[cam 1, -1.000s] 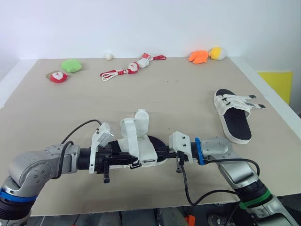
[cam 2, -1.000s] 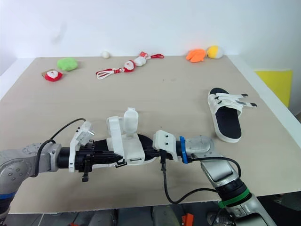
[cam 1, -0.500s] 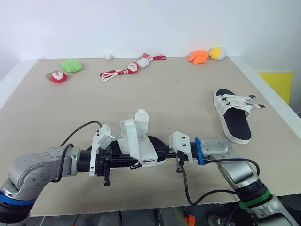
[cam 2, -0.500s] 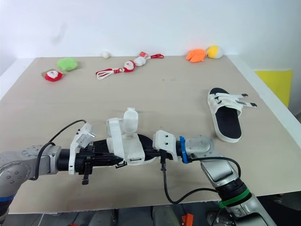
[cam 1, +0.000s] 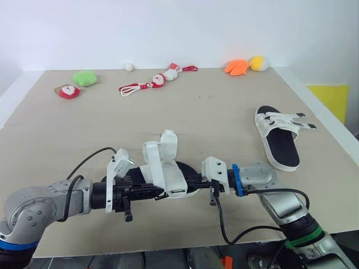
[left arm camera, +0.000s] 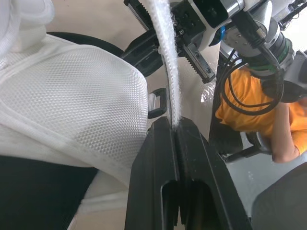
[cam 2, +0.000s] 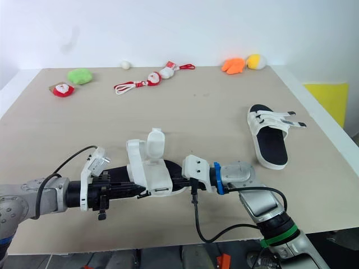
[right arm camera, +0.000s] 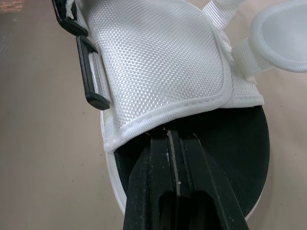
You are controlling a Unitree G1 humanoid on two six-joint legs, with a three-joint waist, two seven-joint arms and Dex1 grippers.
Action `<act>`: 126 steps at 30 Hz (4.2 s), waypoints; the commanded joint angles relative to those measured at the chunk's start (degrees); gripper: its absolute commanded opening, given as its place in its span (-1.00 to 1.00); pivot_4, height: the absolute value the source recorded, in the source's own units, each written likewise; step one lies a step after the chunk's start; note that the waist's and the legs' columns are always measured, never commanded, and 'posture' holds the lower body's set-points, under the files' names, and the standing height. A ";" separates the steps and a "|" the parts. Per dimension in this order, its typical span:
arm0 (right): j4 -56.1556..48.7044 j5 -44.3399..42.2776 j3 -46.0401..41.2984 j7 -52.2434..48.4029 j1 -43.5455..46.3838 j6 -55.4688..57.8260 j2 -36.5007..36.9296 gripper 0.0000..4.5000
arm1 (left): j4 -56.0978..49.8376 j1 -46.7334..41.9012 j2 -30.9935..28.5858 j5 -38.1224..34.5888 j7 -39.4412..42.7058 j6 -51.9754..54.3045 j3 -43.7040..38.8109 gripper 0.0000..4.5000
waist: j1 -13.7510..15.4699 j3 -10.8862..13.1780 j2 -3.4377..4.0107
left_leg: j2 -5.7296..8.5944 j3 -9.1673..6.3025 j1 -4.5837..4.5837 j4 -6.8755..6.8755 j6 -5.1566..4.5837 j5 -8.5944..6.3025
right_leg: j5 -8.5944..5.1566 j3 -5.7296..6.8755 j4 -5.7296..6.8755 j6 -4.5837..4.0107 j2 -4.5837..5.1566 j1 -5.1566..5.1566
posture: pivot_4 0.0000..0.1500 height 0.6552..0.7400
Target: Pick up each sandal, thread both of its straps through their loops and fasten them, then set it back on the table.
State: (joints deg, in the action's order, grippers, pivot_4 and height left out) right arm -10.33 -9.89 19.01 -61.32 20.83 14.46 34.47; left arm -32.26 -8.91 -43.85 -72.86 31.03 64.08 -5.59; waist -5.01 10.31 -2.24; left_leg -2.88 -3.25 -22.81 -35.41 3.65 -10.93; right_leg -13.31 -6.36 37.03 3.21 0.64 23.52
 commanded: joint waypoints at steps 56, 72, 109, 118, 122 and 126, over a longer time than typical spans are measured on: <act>1.24 1.73 2.00 0.38 -1.14 1.74 -0.60 -1.00 | -5.63 7.03 -4.92 6.78 1.99 -6.06 4.88 -0.99 | -0.73 0.00 0.00 | -0.11 0.04 0.04 0.08 0.34 -0.24 | -0.21 0.00 0.00 -0.19 -0.08 0.06 | 1.00 1.00; 1.81 1.75 2.19 0.43 -0.52 1.61 -0.89 -1.00 | -0.45 1.48 -2.32 2.21 0.43 -6.48 -0.55 0.96 | -0.69 0.01 -0.01 | -0.01 -0.02 0.33 -0.11 0.34 -0.26 | -0.26 -0.05 -0.05 -0.20 -0.03 -0.02 | 1.00 1.00; 1.86 1.76 2.23 0.09 -0.42 1.38 -0.85 -1.00 | -4.84 3.12 -5.14 7.31 5.09 -6.08 3.27 -0.62 | -0.79 0.04 -0.07 | -0.22 -0.02 0.28 0.10 0.43 -0.47 | -0.31 -0.14 -0.02 -0.20 -0.34 -0.04 | 1.00 1.00; 1.49 1.66 2.49 -0.16 -0.77 1.53 -0.76 -1.00 | -5.89 12.40 -10.94 -8.98 5.83 -5.08 -15.24 0.97 | -0.81 0.06 -0.07 | -0.23 0.00 0.28 0.09 0.43 -0.47 | -0.31 -0.15 -0.02 -0.21 -0.31 -0.03 | 1.00 1.00; 1.79 1.55 2.49 -0.76 -0.60 1.36 -0.63 -1.00 | -8.48 20.95 -14.89 -3.49 11.00 -5.09 -19.86 0.97 | -0.81 0.07 -0.04 | -0.24 0.04 0.29 0.09 0.54 -0.54 | -0.38 -0.15 -0.02 -0.32 -0.29 0.00 | 1.00 1.00; 2.63 1.78 2.73 -1.42 -0.10 0.87 -0.86 -1.00 | -12.15 24.69 -14.74 4.49 11.91 -8.95 -16.46 0.97 | -0.76 0.07 -0.03 | -0.25 0.04 0.29 0.09 0.61 -0.58 | -0.43 -0.14 -0.02 -0.40 -0.28 0.25 | 1.00 1.00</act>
State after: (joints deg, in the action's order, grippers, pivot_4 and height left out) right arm -9.79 -9.97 19.80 -62.41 21.34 14.39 33.30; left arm -41.41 15.95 -59.42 -71.76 42.78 57.98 -22.94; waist -5.77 10.38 -2.27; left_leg -3.12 -3.18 -22.53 -35.32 4.28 -11.52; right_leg -13.74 -6.51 37.00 2.80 0.39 23.77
